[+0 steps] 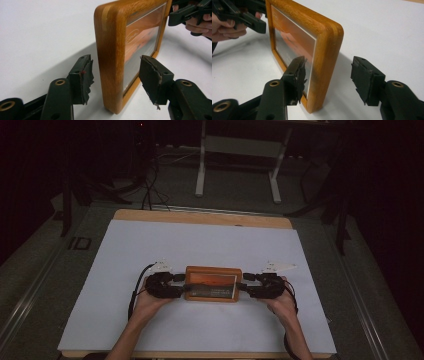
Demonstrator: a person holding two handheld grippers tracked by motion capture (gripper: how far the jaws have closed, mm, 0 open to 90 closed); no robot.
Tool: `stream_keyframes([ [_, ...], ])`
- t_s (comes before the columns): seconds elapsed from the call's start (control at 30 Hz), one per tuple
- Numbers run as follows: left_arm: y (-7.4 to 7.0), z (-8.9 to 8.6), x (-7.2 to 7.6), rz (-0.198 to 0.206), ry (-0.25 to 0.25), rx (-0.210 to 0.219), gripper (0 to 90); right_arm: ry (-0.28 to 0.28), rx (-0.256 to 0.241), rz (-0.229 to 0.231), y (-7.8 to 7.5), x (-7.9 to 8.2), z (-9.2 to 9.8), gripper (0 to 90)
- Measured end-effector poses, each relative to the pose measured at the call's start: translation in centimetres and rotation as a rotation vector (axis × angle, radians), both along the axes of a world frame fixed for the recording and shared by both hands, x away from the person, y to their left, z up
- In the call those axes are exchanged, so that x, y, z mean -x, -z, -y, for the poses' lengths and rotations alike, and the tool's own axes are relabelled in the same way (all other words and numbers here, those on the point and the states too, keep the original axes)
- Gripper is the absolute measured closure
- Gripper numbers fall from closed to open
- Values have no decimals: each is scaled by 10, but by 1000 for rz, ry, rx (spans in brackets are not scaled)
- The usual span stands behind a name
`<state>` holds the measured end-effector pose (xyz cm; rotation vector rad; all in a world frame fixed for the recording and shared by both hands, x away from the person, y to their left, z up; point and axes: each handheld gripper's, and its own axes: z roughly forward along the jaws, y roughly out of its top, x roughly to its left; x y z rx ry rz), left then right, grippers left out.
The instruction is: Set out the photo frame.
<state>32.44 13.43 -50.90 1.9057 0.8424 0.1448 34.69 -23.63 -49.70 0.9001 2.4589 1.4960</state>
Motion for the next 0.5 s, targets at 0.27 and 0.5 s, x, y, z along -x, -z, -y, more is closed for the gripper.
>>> stream_keyframes([
  [0.27, -6, -15, 3, 16, -33, 24, 415, -16, 44, 11, -6, 4, 4, 420],
  [0.5, -12, -32, 2, 37, -95, 8, 411, -17, 85, 8, -7, 5, 10, 397],
])
